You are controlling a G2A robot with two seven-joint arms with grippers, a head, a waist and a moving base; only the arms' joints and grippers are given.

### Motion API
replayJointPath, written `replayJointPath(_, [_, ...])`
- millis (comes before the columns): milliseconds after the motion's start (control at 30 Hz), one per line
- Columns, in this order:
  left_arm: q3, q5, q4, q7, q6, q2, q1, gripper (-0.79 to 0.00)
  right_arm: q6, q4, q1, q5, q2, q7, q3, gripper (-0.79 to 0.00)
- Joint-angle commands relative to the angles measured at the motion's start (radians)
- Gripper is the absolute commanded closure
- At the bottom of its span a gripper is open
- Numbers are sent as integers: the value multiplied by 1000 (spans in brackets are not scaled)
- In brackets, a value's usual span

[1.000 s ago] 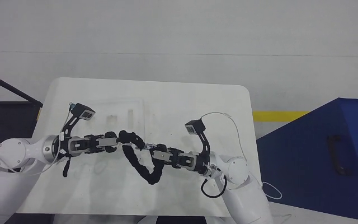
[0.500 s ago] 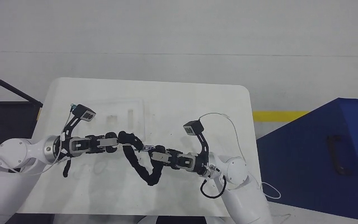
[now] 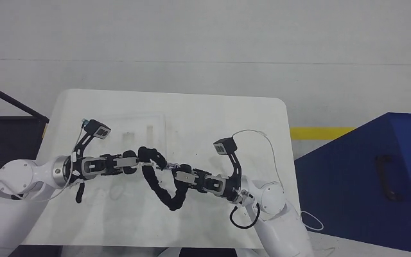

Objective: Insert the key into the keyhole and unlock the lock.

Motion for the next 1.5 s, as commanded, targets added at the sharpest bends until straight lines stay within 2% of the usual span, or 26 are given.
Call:
replayJointPath(0, [-7, -12, 3, -16, 8, -3, 4, 0, -10, -1, 4, -8, 4, -1, -1, 0])
replayJointPath(1467, [-22, 75, -26, -82, 92, -65, -10, 0, -36, -1, 44, -38, 68, -42, -78, 0])
